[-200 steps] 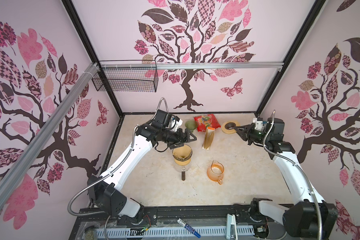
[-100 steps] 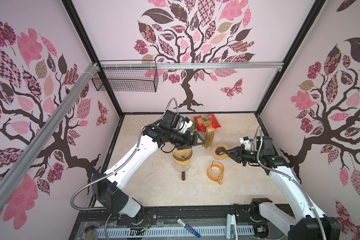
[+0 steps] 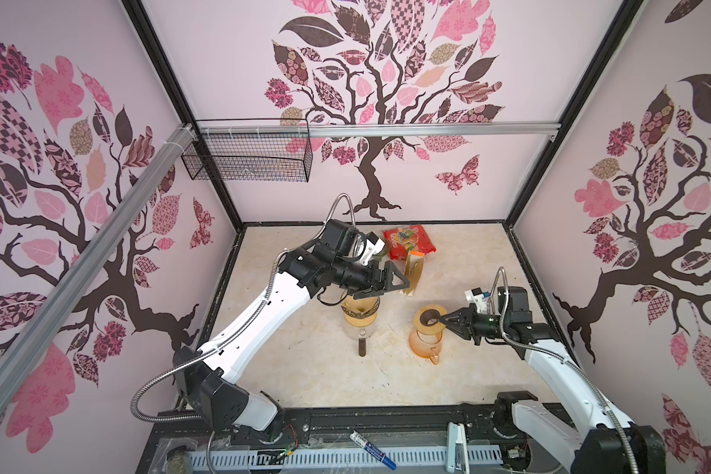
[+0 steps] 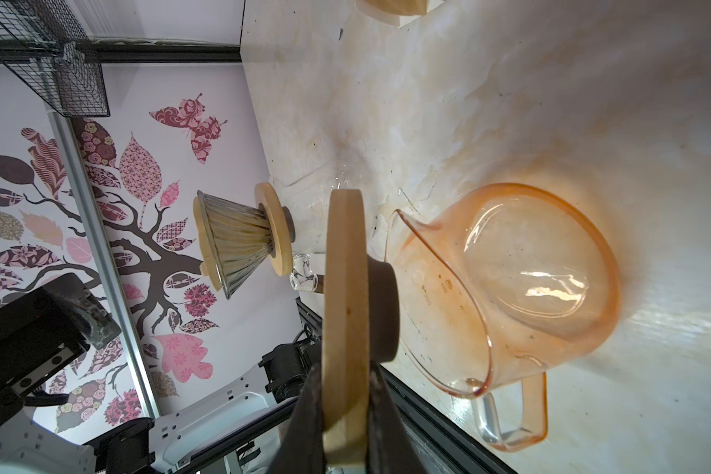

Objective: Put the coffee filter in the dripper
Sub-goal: 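Lower the wooden ring onto the mouth of the orange jug with the right gripper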

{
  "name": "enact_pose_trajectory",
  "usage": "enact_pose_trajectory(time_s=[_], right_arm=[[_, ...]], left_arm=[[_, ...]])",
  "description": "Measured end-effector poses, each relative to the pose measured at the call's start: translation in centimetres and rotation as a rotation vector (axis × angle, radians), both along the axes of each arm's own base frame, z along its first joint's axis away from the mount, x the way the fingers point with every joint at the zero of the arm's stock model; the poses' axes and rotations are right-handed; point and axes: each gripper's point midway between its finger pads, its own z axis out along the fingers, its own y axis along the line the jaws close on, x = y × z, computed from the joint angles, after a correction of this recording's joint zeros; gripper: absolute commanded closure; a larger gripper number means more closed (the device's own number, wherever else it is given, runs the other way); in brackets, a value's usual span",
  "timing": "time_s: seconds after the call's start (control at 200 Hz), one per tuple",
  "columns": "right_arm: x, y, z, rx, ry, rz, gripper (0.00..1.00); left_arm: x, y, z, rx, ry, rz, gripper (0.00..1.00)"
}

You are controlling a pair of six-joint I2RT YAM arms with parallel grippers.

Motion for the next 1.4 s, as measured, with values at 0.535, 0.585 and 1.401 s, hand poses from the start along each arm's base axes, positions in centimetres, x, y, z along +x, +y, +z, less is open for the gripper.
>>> enact_pose_trajectory(time_s=[0.535, 0.585, 1.401], right_arm=[[-1.5, 0.2, -1.9, 0.012, 0.021, 0.026, 1.00], [-1.5, 0.2, -2.0, 0.013, 0.020, 0.027, 1.00], [-1.8, -0.1, -3.0, -0.024, 0.021, 0.023, 0.73]], left_arm=[[-0.1, 0.0, -0.7, 0.008, 0.017, 0.003, 0.03], [-0.1, 0.0, -0.8, 0.009, 0.019, 0.004, 0.03], [0.0, 0.1, -0.9, 0.010, 0.031, 0.011, 0.03]])
